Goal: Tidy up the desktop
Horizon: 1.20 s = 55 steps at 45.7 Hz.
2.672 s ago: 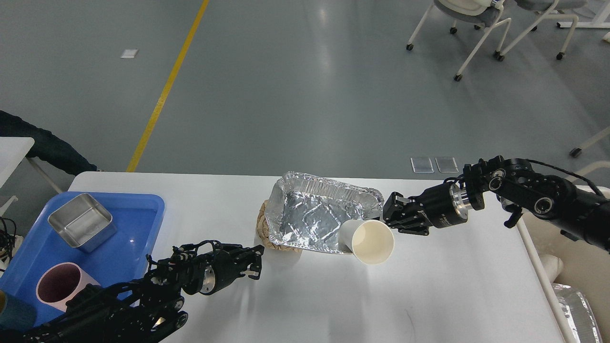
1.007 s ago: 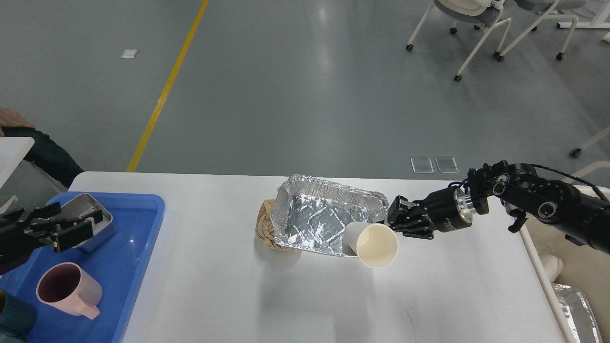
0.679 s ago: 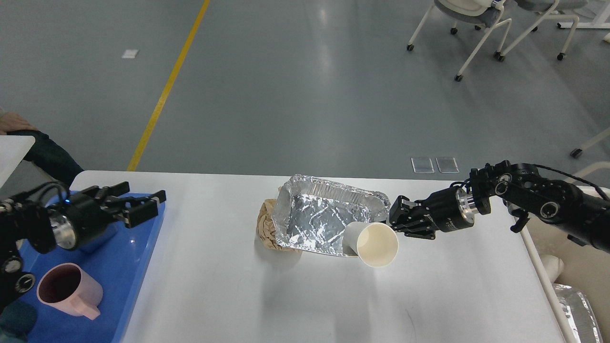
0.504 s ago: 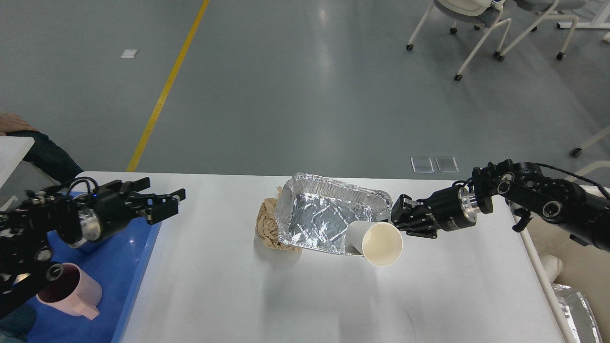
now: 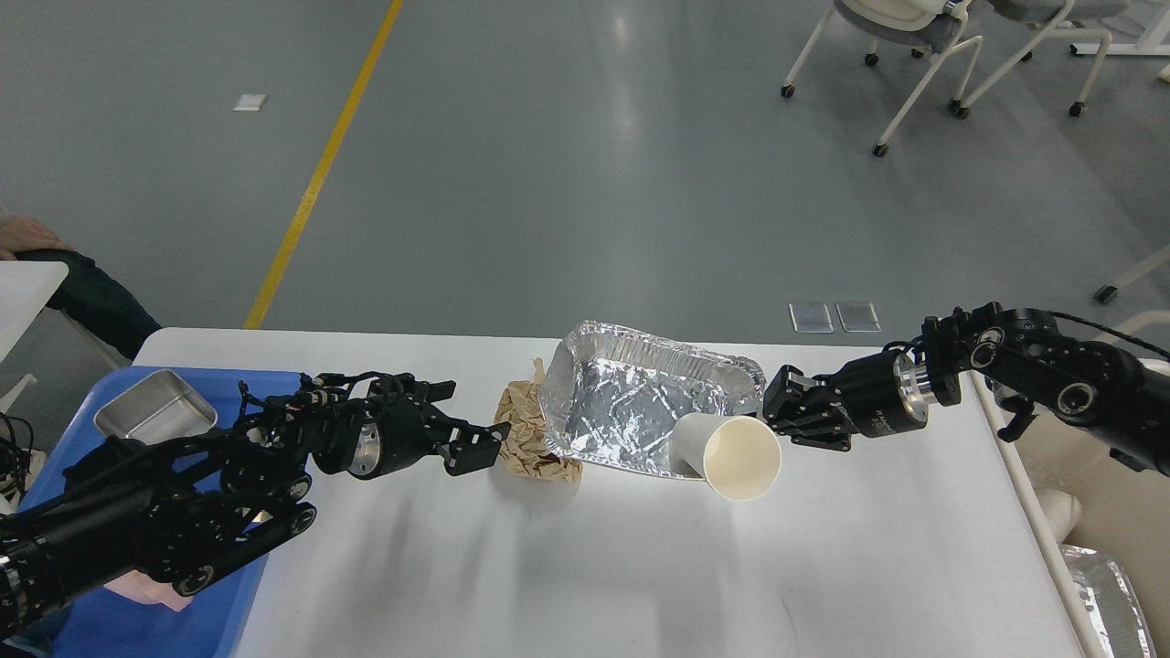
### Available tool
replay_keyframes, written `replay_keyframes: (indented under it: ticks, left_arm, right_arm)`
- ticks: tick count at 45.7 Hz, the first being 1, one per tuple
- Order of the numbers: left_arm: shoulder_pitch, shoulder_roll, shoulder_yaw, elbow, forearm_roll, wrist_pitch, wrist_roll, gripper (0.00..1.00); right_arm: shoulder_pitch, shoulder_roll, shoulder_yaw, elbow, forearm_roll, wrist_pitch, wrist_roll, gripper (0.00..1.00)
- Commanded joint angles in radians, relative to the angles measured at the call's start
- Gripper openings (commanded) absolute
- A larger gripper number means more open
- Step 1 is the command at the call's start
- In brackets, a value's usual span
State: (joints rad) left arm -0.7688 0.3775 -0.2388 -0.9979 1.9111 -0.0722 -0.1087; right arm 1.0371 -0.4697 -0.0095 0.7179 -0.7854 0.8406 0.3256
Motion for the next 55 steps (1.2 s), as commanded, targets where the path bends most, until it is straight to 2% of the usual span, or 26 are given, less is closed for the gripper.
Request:
replay_keyframes:
  ticks: [1,10,19,25,30,31,32,34,35,38,48,55]
  left_arm:
    - [0.0,-0.055,0.001,0.056,-0.004,0.017,0.0,0.97]
    - [-0.001,-0.144,-0.001,0.177,-0.02,0.072,0.0,0.97]
    - [0.002,-0.218,-0.001,0.255,-0.09,0.084,0.0,0.96]
    - [0.002,-0.261,0.001,0.326,-0.11,0.11,0.0,0.79]
    - [0.005,-0.275,0.006,0.332,-0.109,0.112,0.003,0.67]
    - [0.005,-0.276,0.01,0.332,-0.109,0.112,0.004,0.62]
    - [0.005,-0.276,0.015,0.332,-0.109,0.111,0.006,0.5]
    - [0.0,-0.276,0.029,0.334,-0.11,0.098,0.004,0.17]
    - [-0.001,-0.276,0.035,0.334,-0.112,0.095,0.004,0.09]
    - [-0.003,-0.275,0.053,0.334,-0.115,0.092,0.004,0.01]
    - [-0.007,-0.264,0.053,0.309,-0.115,0.086,-0.003,0.0]
    - [-0.014,-0.165,0.049,0.19,-0.129,0.055,-0.02,0.0]
  right_arm:
    - [-0.002,-0.007,0.002,0.002,0.001,0.0,0.001,0.0]
    - [-0.006,-0.013,0.008,0.002,0.001,0.0,0.001,0.0]
    - [-0.006,-0.013,0.008,0.002,0.001,0.0,0.001,0.0]
    - [-0.005,-0.013,0.008,0.002,0.001,0.0,0.001,0.0]
    - [-0.005,-0.013,0.008,0.002,0.001,0.0,0.001,0.0]
    - [-0.005,-0.015,0.008,0.002,0.001,0.0,0.001,0.0]
    - [-0.005,-0.015,0.008,0.002,0.0,0.0,0.001,0.0]
    - [-0.005,-0.015,0.008,0.002,0.001,0.0,0.001,0.0]
    - [-0.006,-0.015,0.008,0.002,0.001,0.0,0.001,0.0]
    - [-0.006,-0.015,0.008,0.002,0.001,0.0,0.001,0.0]
    - [-0.006,-0.017,0.008,0.0,0.0,0.0,0.001,0.0]
    - [-0.006,-0.017,0.013,0.0,0.001,0.0,0.001,0.0]
